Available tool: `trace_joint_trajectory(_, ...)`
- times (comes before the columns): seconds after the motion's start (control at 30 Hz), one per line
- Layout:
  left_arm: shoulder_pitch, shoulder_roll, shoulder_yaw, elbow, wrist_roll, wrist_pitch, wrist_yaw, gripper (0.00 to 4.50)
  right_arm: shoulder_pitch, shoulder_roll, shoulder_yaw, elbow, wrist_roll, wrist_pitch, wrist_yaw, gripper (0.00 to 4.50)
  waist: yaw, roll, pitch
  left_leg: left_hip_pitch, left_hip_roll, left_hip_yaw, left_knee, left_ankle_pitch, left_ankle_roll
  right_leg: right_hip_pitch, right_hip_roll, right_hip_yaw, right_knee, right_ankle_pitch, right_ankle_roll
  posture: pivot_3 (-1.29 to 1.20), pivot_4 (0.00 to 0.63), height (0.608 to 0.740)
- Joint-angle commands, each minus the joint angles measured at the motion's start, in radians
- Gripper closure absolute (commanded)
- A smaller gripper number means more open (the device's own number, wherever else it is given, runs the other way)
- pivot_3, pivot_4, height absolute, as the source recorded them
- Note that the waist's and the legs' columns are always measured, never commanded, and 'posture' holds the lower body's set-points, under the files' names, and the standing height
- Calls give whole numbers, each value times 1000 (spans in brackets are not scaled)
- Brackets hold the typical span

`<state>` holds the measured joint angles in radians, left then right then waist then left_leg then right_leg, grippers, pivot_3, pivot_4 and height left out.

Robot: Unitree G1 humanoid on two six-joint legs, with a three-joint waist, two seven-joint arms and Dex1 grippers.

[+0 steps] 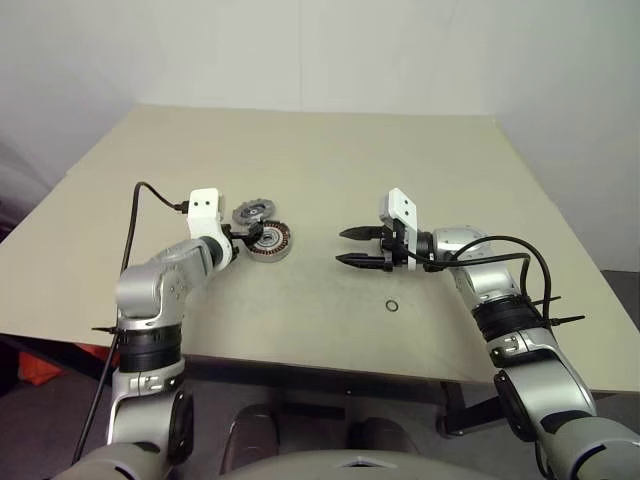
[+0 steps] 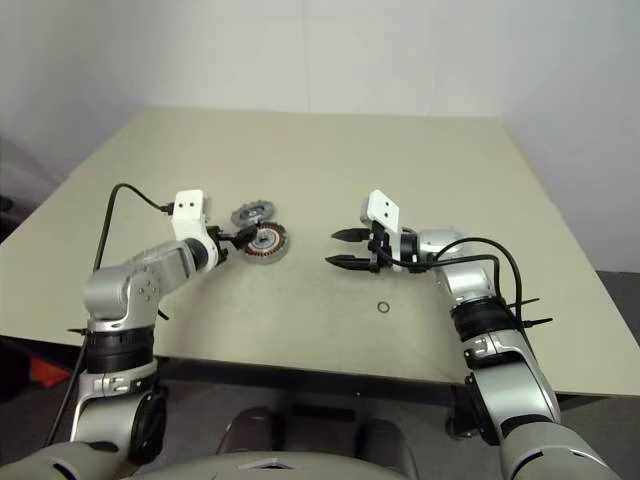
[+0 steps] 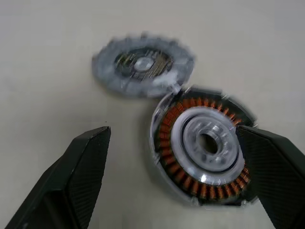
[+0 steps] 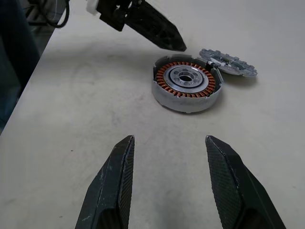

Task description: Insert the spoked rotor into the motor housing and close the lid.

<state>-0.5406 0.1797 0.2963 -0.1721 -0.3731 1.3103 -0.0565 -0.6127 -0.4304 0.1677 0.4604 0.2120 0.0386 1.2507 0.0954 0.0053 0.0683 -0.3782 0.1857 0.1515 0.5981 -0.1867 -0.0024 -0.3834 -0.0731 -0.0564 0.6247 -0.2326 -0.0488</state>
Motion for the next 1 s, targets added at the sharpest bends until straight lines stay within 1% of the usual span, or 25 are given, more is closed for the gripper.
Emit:
trace_joint_trajectory(0.03,-109,-53,96,-76,-8,189,55,0,-2,-4,-21,-40,15,-9,-1,1885,0,0,0,-1,0,0,0,0,1,0,0,0,0,0,0,0,0,740)
trace_joint_trajectory(0.13,-194,-120,162,-87,30,283,102,0,0,-3,-22,-45,18,-5,-3,1885,2,0,0,-3,-1,0,2,0,2,-1,0,0,-1,0,0,0,0,740)
trace_joint_trajectory(0.2,-229,-160,185,-77,54,302,136,0,0,0,-22,-49,19,-2,-4,1885,3,0,0,-3,-1,-1,2,-1,3,-1,-1,0,-1,0,0,0,0,740)
trace_joint_trajectory(0.33,-260,-208,209,-47,113,304,191,0,1,4,-21,-56,21,4,-8,1885,2,0,0,-4,0,-1,3,0,5,-1,-1,-1,-1,0,0,0,0,740)
trace_joint_trajectory(0.57,-291,-276,319,-9,215,291,274,0,7,5,-22,-81,24,21,-21,1885,3,0,0,-7,0,-2,3,0,6,-3,-1,-3,-2,0,0,0,0,740)
trace_joint_trajectory(0.73,-323,-324,391,26,261,264,320,0,12,7,-23,-93,27,28,-24,1885,4,-1,0,-9,0,-2,6,-1,9,-2,-1,-4,-2,0,0,0,0,740)
trace_joint_trajectory(0.93,-358,-352,411,86,273,218,352,0,13,10,-23,-103,30,29,-24,1885,6,-1,0,-10,0,-3,6,-1,9,-2,-2,-5,-3,0,0,0,0,740)
trace_joint_trajectory(1.0,-359,-323,352,121,266,185,333,0,11,11,-22,-103,30,30,-24,1885,7,-1,0,-10,0,-3,7,-1,9,-2,-2,-5,-3,0,0,0,0,740)
